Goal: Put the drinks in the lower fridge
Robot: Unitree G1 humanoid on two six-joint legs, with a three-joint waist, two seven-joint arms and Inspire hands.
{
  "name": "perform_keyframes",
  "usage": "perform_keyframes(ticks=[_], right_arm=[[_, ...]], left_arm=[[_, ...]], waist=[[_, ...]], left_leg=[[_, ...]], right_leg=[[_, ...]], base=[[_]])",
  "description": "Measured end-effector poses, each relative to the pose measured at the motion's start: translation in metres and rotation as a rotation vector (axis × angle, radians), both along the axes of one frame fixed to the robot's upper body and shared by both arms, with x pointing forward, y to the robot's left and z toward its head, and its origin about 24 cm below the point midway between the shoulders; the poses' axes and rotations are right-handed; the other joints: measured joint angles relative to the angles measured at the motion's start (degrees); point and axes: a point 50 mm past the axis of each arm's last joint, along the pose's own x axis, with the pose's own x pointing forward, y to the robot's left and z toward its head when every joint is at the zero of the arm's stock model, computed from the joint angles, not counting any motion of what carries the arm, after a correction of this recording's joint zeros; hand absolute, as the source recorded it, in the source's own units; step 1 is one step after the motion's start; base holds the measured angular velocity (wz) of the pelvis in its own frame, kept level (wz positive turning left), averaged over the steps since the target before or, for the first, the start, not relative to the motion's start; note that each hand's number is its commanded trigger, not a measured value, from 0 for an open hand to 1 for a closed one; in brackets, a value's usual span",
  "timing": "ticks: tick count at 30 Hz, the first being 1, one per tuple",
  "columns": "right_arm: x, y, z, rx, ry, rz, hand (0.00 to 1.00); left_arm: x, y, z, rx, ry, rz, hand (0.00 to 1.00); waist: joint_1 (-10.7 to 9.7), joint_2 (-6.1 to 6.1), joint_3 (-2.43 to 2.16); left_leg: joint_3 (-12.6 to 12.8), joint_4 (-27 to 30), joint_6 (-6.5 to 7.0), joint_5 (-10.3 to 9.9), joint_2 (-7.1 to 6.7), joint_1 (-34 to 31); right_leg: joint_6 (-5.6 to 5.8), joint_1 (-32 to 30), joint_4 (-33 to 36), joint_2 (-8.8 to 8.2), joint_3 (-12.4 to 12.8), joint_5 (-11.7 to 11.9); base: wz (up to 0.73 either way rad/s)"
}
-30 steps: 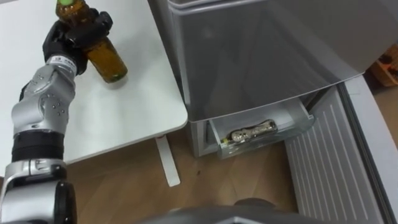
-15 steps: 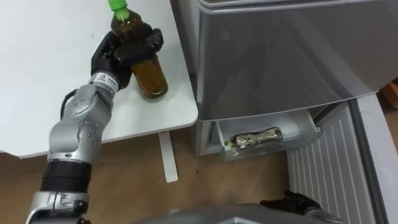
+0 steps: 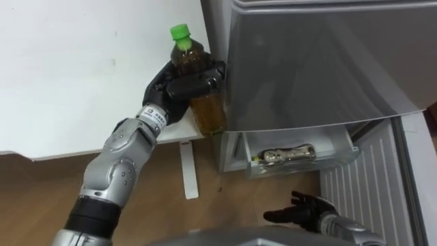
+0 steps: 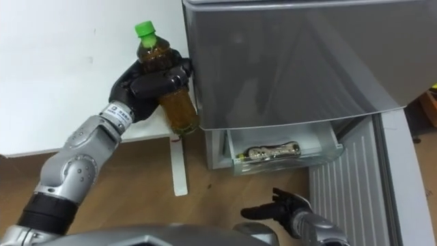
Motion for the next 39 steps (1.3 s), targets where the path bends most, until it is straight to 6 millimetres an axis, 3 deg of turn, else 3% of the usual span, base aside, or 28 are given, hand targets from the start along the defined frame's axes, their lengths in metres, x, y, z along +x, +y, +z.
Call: perform_keyframes(ticks=[10,17,27,39], right_arm=[[0.036,0.015,0.018,0.052,-0.172,0.125,0.00],[0.056,0.041,0.036,0.105,-0.296,0.318,0.00],[0.060,0.051,0.044,0.199,-0.326,0.394,0.00],[0.076,0.058,0.068,0.285,-0.438,0.504,0.00]], left_arm=[[-0.004,-0.002,-0.001,-0.014,-0.023,-0.013,1.00],[-0.008,-0.009,-0.010,-0.098,-0.004,-0.034,1.00],[-0.019,-0.010,-0.032,-0.088,0.052,-0.065,1.00],[-0.021,-0.008,-0.033,0.001,-0.016,-0.191,1.00]], waist=[[0.0,-0.89,0.00],[1.4,-2.24,0.00],[1.5,-2.26,-0.08],[1.5,-2.26,-0.05]], left_leg=[[0.6,-0.1,0.07,0.3,-0.17,-0.7],[1.3,-0.1,0.03,0.3,-0.02,-0.7],[1.1,0.5,0.06,0.3,-0.01,-1.0],[1.4,0.6,0.09,0.3,-0.02,-1.4]], right_leg=[[0.03,-0.7,0.2,-0.23,-0.1,0.0],[0.02,-0.9,1.0,-0.14,0.5,0.0],[-0.03,-1.3,1.2,-0.33,-0.1,0.0],[-0.07,-1.9,1.2,-0.30,0.5,0.1]], base=[[0.00],[-0.04],[0.02],[-0.01]])
